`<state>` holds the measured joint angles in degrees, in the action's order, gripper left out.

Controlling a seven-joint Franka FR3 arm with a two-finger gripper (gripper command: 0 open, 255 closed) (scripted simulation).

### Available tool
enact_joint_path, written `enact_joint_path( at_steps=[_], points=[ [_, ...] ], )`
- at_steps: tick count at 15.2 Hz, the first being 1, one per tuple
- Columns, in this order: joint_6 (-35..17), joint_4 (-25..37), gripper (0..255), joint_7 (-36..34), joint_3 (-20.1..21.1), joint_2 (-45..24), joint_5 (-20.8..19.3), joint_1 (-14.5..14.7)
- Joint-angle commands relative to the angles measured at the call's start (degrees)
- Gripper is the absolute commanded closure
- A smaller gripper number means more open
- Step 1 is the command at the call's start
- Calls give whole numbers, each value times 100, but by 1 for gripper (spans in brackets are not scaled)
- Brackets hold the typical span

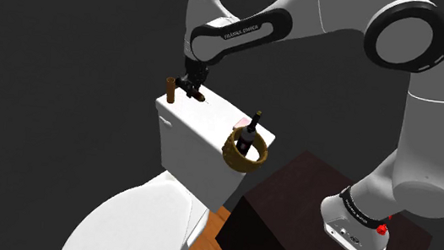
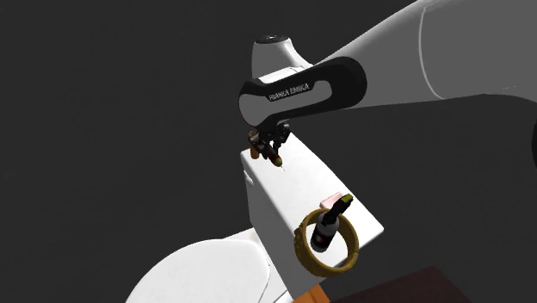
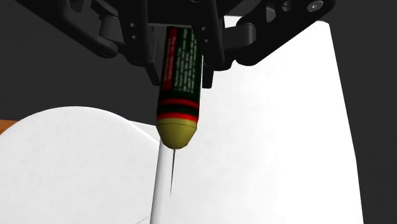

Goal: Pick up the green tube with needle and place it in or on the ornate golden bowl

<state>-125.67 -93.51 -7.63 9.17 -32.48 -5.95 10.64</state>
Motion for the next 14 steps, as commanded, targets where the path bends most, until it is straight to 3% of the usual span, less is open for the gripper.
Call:
enact_joint_path(
  at_steps=[1,7,14],
  points=[
    [124,47,255,5,10,75,15,-2],
    [462,182,255,30,34,280,56,-15],
    [-352,-2170,255,90,135,1835,275,-190]
  ],
)
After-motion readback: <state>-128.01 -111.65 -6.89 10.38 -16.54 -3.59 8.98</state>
